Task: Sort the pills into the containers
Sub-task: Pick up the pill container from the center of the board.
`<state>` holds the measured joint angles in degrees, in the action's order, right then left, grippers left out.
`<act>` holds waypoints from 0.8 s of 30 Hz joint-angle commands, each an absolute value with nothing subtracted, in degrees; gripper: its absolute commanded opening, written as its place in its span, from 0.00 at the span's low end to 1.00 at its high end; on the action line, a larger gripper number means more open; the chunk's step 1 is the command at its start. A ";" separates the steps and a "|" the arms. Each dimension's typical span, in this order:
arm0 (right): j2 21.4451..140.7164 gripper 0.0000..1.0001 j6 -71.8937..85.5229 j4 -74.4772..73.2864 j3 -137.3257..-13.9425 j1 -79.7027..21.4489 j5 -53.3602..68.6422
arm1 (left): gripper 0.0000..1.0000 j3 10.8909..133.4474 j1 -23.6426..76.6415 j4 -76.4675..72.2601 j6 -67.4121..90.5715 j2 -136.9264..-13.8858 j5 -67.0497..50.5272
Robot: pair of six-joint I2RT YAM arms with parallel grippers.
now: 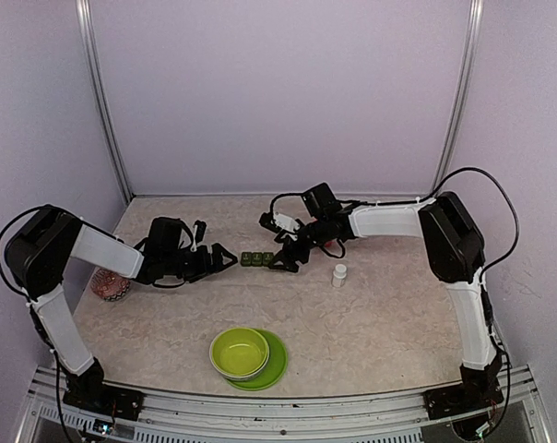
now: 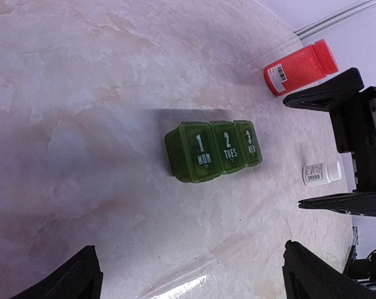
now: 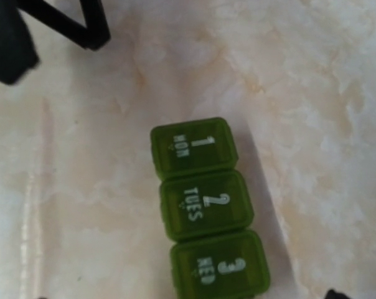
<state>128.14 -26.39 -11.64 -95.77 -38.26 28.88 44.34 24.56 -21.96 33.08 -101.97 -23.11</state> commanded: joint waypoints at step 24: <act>143.47 0.84 -34.21 -18.98 -113.31 -43.73 16.52 | 0.99 42.72 24.43 -24.04 33.52 -101.31 -22.56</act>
<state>141.25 -32.58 -17.02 -111.48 -42.63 18.65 43.33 24.56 -22.57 33.23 -101.84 -23.05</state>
